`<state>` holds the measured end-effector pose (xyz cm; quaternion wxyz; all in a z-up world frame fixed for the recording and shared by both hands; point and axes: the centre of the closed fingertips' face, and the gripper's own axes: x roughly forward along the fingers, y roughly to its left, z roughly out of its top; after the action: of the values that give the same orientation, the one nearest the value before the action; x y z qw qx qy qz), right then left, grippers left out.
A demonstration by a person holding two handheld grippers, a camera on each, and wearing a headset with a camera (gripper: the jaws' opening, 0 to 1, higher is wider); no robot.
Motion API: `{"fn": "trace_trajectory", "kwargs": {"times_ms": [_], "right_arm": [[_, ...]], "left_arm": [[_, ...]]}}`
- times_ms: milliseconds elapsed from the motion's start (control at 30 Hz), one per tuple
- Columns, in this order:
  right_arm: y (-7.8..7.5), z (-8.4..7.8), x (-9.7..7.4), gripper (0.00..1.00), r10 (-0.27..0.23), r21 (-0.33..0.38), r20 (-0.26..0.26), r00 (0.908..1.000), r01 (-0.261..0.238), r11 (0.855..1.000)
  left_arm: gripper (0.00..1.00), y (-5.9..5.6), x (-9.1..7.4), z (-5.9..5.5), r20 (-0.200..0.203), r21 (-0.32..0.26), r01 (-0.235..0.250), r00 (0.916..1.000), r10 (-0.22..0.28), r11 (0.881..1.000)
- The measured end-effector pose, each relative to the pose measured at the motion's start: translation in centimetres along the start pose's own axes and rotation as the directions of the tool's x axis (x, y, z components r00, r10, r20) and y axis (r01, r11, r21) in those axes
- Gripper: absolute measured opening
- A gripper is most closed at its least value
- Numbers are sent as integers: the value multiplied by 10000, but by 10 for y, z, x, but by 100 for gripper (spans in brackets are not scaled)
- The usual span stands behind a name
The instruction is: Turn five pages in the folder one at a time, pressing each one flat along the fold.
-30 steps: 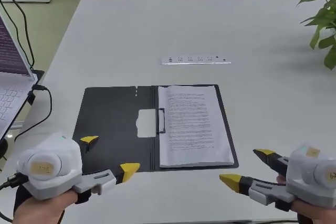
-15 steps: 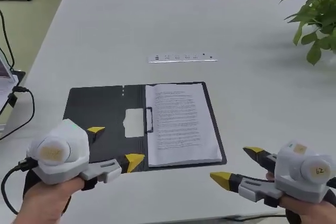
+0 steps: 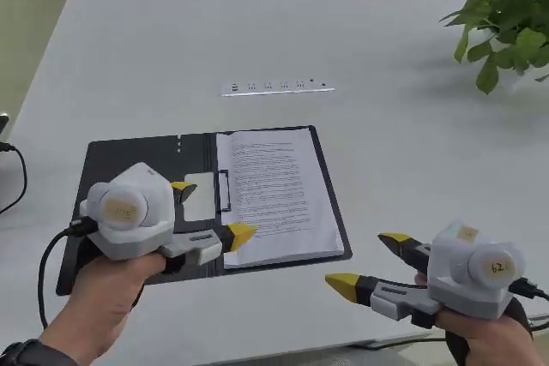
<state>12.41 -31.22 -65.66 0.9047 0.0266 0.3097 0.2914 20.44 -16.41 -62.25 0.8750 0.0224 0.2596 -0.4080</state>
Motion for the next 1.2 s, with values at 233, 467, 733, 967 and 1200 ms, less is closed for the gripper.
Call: {"fn": "trace_trajectory", "kwargs": {"times_ms": [233,467,733,967,1200], "right_arm": [[-1,3,2,72,2,46,29,10000,-2,10000],[-5,3,2,72,-33,127,70,10000,32,9999],[-11,-2,-1,71,-148,445,112,9998,143,9989],[-11,-7,-2,71,-63,576,-37,10000,65,9983],[-16,-6,-1,70,-48,627,-48,10000,51,9980]], "left_arm": [[71,-10,28,8,9,-21,400,9992,-400,9992],[70,-20,58,10,-288,100,920,9954,-917,9957],[68,-28,92,4,-589,8,1391,9886,-1388,9903],[67,-35,126,-10,-1086,-25,1530,9823,-1524,9882],[67,-43,153,-21,-1502,42,1574,9764,-1550,9875]]}}
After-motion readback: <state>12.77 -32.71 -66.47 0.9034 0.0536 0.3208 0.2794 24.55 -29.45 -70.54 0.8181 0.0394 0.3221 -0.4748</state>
